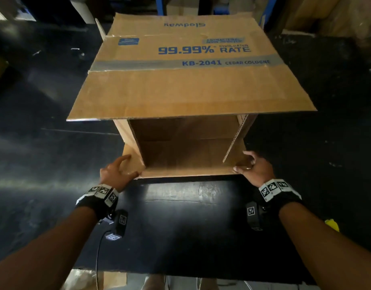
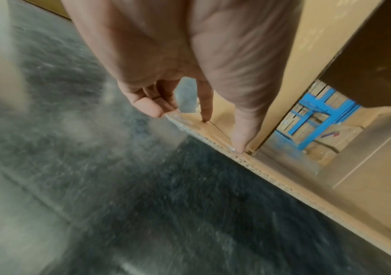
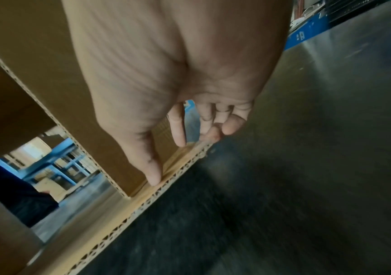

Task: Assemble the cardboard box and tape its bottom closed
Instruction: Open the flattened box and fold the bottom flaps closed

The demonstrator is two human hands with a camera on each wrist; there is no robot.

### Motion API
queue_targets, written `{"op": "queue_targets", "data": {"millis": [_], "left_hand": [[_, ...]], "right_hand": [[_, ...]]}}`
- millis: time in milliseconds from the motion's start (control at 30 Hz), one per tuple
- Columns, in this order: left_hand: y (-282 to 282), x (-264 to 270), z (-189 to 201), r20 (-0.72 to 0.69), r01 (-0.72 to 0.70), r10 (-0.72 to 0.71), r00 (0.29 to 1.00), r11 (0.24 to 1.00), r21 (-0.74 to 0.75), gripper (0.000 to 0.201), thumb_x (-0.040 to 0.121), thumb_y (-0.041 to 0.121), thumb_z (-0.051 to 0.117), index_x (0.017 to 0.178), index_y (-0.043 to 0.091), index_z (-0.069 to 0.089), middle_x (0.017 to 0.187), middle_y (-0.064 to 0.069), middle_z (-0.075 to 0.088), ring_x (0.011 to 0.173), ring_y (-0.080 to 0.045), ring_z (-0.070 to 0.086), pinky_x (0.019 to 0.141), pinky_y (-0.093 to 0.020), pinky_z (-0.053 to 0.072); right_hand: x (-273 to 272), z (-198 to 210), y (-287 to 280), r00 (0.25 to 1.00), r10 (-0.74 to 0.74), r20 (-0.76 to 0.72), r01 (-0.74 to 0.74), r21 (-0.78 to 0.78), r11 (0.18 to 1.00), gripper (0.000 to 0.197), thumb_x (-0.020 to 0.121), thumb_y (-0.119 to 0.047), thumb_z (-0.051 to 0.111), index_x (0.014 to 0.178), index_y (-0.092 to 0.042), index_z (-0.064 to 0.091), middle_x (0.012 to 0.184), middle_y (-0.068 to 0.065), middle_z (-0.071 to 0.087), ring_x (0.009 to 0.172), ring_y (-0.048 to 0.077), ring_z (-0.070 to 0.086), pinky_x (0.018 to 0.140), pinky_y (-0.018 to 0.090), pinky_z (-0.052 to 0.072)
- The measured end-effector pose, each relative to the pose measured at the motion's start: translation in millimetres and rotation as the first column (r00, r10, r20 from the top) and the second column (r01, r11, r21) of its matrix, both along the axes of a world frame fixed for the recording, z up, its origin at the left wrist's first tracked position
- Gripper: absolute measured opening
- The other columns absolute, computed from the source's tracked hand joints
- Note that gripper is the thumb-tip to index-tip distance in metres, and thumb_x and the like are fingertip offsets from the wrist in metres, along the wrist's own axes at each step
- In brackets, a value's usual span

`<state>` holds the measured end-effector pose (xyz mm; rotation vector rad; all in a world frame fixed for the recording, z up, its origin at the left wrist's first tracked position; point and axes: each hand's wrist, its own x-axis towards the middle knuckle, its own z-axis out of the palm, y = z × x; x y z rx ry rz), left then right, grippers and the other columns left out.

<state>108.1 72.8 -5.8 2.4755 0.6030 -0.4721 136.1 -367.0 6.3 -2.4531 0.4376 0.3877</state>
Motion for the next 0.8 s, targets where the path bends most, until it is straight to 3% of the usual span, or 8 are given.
{"op": "queue_targets", "data": {"millis": [33, 100, 267, 433, 567, 667, 733, 800], "left_hand": [[2, -1, 9, 0.025, 0.012, -0.011, 1.000, 1.000, -0.029, 0.083, 0.059, 0.076, 0.073, 0.135, 0.051, 0.052, 0.141, -0.013, 0.061, 0.128, -0.042, 0.055, 0.108, -0.056, 0.046], [2, 0, 32, 0.079, 0.031, -0.025, 0.997, 0.996, -0.084, 0.074, 0.068, 0.064, 0.080, 0.135, 0.045, 0.054, 0.143, -0.014, 0.058, 0.128, -0.040, 0.056, 0.105, -0.054, 0.047], [4, 10, 98, 0.273, 0.067, -0.033, 0.962, 0.991, -0.118, 0.051, 0.079, 0.051, 0.080, 0.126, 0.039, 0.064, 0.136, -0.011, 0.064, 0.126, -0.033, 0.058, 0.102, -0.045, 0.047], [5, 25, 179, 0.445, 0.093, -0.017, 0.895, 0.984, -0.149, 0.017, 0.087, 0.049, 0.073, 0.101, 0.039, 0.074, 0.107, -0.001, 0.076, 0.105, -0.020, 0.067, 0.088, -0.032, 0.046], [7, 38, 249, 0.574, 0.102, -0.002, 0.819, 0.984, -0.143, 0.027, 0.089, 0.050, 0.070, 0.104, 0.029, 0.078, 0.102, -0.003, 0.076, 0.099, -0.016, 0.068, 0.084, -0.030, 0.046], [14, 47, 292, 0.620, 0.115, -0.035, 0.784, 0.989, -0.088, 0.053, 0.078, 0.074, 0.061, 0.103, 0.030, 0.078, 0.105, 0.000, 0.078, 0.104, -0.018, 0.069, 0.092, -0.038, 0.052], [16, 45, 309, 0.620, 0.133, -0.067, 0.782, 0.989, -0.061, 0.062, 0.073, 0.082, 0.055, 0.098, 0.032, 0.079, 0.102, 0.004, 0.077, 0.104, -0.017, 0.068, 0.095, -0.042, 0.052], [14, 35, 314, 0.564, 0.153, -0.127, 0.816, 0.988, 0.002, 0.057, 0.079, 0.081, 0.055, 0.092, 0.030, 0.077, 0.090, 0.003, 0.073, 0.097, -0.023, 0.068, 0.088, -0.041, 0.050]], "right_hand": [[1, 10, -2, 1.000, -0.006, 0.013, 0.005, 0.021, 1.000, 0.063, 0.071, -0.034, 0.087, 0.128, -0.025, 0.061, 0.103, 0.005, 0.067, 0.104, 0.026, 0.065, 0.086, 0.026, 0.044], [4, 30, -6, 0.999, -0.013, 0.052, 0.009, 0.067, 0.998, 0.057, 0.071, -0.033, 0.087, 0.122, -0.026, 0.063, 0.100, -0.001, 0.062, 0.102, 0.024, 0.064, 0.083, 0.026, 0.043], [17, 93, -7, 0.984, 0.017, 0.177, -0.037, 0.109, 0.993, 0.036, 0.076, -0.039, 0.082, 0.107, -0.028, 0.070, 0.108, -0.007, 0.067, 0.100, 0.013, 0.061, 0.082, 0.026, 0.041], [30, 178, -7, 0.944, 0.009, 0.330, -0.049, 0.112, 0.992, 0.016, 0.078, -0.044, 0.077, 0.088, -0.032, 0.076, 0.096, -0.014, 0.071, 0.097, 0.011, 0.064, 0.083, 0.029, 0.046], [39, 247, -8, 0.905, 0.040, 0.423, -0.068, 0.050, 0.996, 0.019, 0.080, -0.048, 0.074, 0.087, -0.030, 0.076, 0.091, -0.014, 0.070, 0.092, 0.011, 0.064, 0.082, 0.032, 0.048], [40, 289, -6, 0.875, 0.027, 0.483, -0.043, 0.024, 0.999, 0.029, 0.083, -0.050, 0.071, 0.078, -0.023, 0.075, 0.078, -0.009, 0.068, 0.081, 0.013, 0.063, 0.076, 0.032, 0.045], [36, 306, -6, 0.868, -0.029, 0.496, -0.001, 0.061, 0.998, 0.037, 0.083, -0.051, 0.070, 0.065, -0.018, 0.071, 0.068, -0.003, 0.066, 0.075, 0.017, 0.063, 0.072, 0.033, 0.043], [28, 310, -6, 0.901, -0.031, 0.434, 0.004, 0.062, 0.998, 0.039, 0.082, -0.052, 0.069, 0.064, -0.017, 0.071, 0.067, -0.001, 0.067, 0.074, 0.018, 0.063, 0.070, 0.034, 0.043]]}}
